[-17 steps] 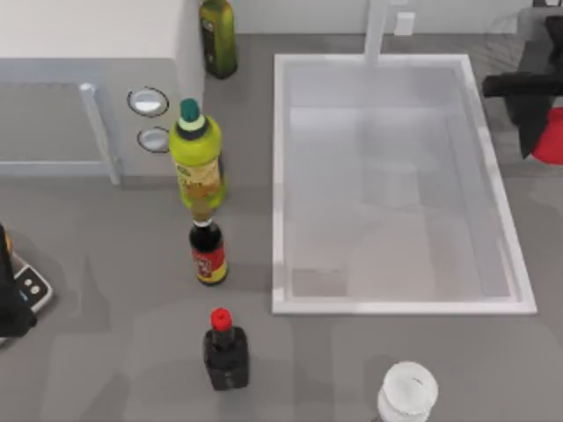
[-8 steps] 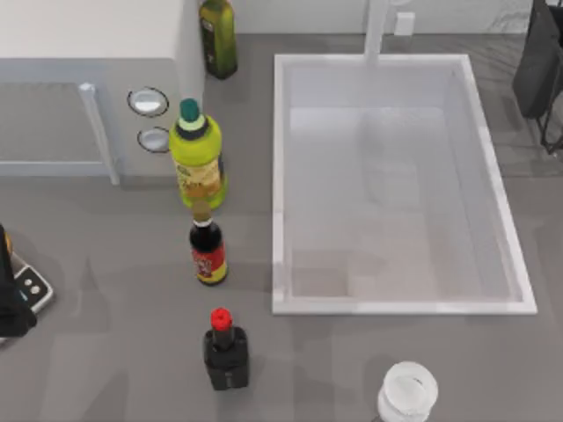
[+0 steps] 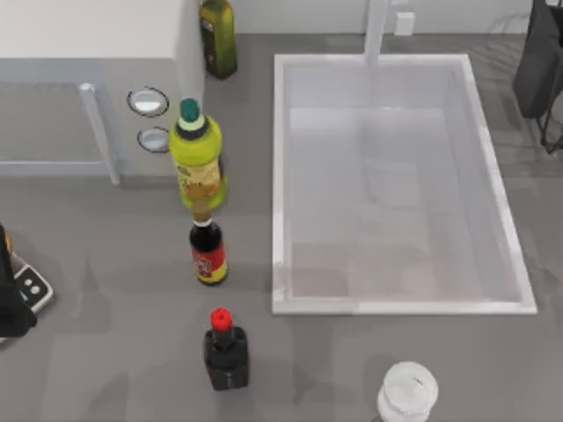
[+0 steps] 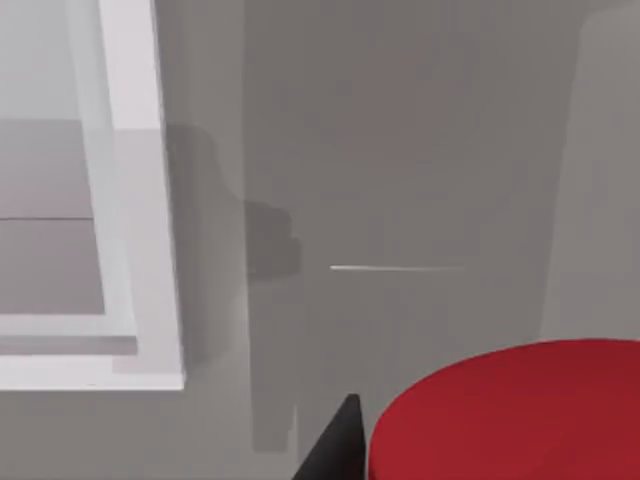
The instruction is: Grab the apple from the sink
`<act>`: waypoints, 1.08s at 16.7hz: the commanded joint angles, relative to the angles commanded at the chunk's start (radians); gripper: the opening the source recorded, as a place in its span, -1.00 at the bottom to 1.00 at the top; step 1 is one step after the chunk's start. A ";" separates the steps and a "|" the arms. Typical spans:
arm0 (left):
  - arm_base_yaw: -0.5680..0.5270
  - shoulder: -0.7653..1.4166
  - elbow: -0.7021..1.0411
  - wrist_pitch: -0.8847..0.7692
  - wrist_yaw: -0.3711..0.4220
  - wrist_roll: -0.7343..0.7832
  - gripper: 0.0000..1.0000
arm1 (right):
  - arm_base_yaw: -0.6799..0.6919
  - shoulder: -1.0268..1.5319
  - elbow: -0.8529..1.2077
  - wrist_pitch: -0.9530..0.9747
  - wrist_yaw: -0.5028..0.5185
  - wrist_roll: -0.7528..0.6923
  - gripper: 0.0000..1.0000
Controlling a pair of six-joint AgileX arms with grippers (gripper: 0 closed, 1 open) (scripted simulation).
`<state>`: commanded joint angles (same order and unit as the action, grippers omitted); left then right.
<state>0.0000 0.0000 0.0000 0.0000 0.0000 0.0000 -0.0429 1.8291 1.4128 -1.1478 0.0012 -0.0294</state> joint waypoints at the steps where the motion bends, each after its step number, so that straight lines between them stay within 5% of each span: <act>1: 0.000 0.000 0.000 0.000 0.000 0.000 1.00 | 0.000 0.007 -0.043 0.058 0.000 0.000 -1.00; 9: 0.000 0.000 0.000 0.000 0.000 0.000 1.00 | 0.000 0.034 -0.169 0.197 0.000 0.001 -1.00; 18: 0.000 0.000 0.000 0.000 0.000 0.000 1.00 | 0.000 0.034 -0.169 0.197 0.000 0.001 0.36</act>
<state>0.0000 0.0000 0.0000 0.0000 0.0000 0.0000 -0.0429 1.8634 1.2435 -0.9509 0.0007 -0.0283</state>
